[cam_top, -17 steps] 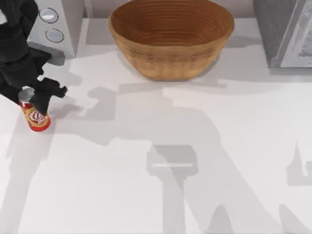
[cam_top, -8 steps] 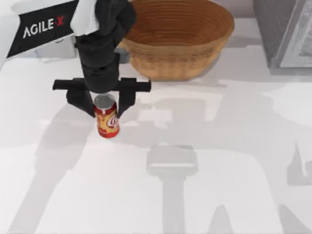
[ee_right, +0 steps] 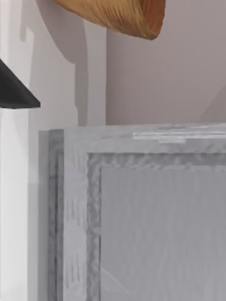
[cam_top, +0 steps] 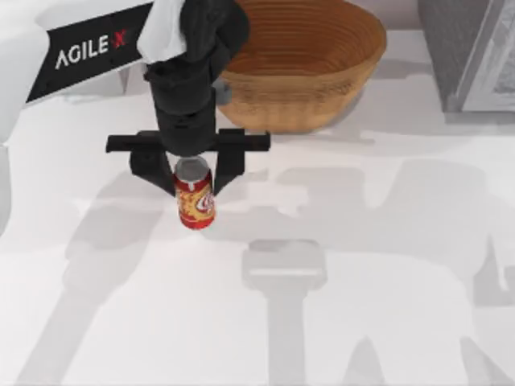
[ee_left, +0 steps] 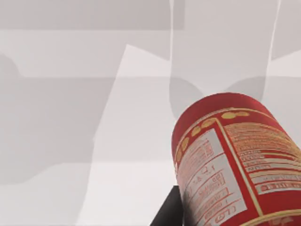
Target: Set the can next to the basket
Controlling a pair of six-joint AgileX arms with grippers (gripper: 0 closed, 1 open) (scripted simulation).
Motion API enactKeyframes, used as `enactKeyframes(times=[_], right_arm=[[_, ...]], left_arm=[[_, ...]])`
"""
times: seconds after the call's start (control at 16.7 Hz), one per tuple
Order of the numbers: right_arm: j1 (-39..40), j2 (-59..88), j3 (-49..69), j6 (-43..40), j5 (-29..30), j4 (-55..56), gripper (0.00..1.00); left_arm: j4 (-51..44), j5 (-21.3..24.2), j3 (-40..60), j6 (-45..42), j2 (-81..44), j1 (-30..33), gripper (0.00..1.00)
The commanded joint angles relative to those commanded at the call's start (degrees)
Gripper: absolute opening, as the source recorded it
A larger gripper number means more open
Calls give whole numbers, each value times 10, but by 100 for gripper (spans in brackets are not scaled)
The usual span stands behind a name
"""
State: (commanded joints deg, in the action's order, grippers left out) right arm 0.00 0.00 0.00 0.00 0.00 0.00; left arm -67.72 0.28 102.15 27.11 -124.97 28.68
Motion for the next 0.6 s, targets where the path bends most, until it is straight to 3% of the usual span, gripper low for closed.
enactKeyframes(times=[0.48,0.6], right_arm=[[0,0,0,0,0,0,100],[0,0,0,0,0,0,100]], left_arm=[[16,0,-12,1,-1,2,0],[16,0,-12,1,-1,2,15]])
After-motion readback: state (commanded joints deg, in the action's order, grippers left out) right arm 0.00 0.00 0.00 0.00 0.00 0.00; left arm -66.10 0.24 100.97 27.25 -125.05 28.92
